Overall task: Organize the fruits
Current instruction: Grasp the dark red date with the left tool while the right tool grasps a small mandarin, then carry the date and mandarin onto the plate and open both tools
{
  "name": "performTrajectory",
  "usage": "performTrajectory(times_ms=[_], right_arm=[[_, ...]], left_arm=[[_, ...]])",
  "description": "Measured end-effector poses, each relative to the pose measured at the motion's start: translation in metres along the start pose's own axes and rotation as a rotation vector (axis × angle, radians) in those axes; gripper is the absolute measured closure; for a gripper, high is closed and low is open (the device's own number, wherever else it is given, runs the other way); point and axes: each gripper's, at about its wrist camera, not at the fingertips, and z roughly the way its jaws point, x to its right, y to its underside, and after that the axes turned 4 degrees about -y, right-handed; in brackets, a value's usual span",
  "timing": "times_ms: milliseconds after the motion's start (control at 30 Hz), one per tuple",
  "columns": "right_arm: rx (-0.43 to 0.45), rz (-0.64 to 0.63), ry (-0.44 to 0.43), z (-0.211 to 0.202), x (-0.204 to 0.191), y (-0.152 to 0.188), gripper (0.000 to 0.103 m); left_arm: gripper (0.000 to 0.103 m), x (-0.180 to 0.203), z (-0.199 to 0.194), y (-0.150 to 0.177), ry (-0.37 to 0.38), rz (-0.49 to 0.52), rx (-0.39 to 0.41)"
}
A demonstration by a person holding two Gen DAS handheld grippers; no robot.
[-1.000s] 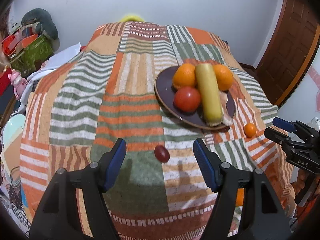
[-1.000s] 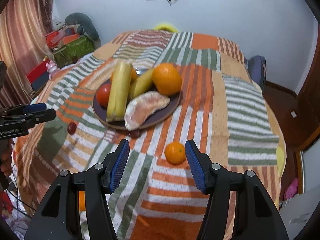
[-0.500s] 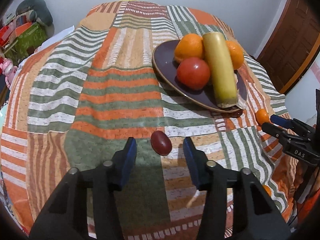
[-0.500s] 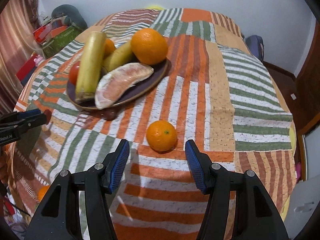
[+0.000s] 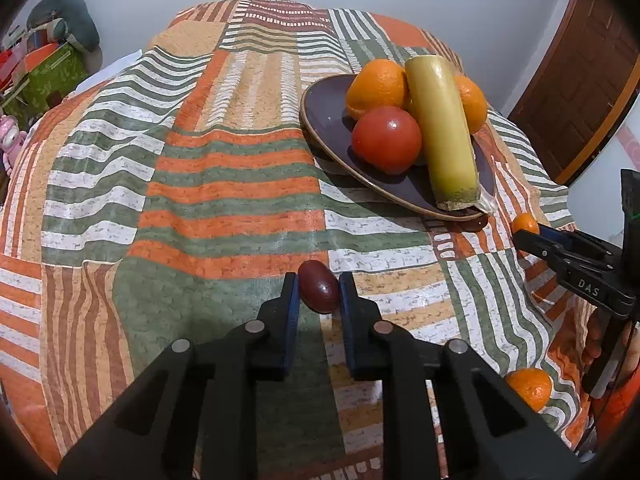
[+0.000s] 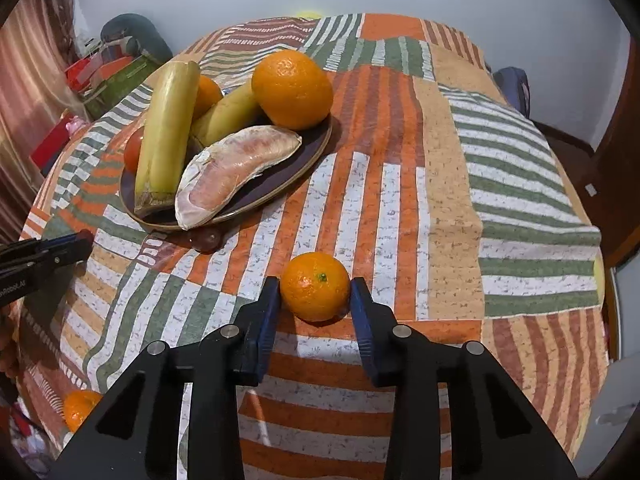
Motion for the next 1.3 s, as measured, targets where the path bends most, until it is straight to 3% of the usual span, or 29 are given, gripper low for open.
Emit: performTrajectory(times_ms=[267,767,1300], right_arm=[[0.036,-0.028,0.001,-0.017,-0.007,-0.006,0.071],[0.172,-0.064,-0.003,-0.05,-0.018,-0.04,0.071],[0.224,-0.09,-0.027,-0.034,-0.028,-0.08,0.071]], left_arm=[[0.084,0.013,-0.019,-0.005,0.004,0.028,0.042],[0.084,0.028,-0.053,-0.044,0.015,0.044,0.175],[0.084,0.024,-0.036,-0.087,0.022,0.035,0.219]])
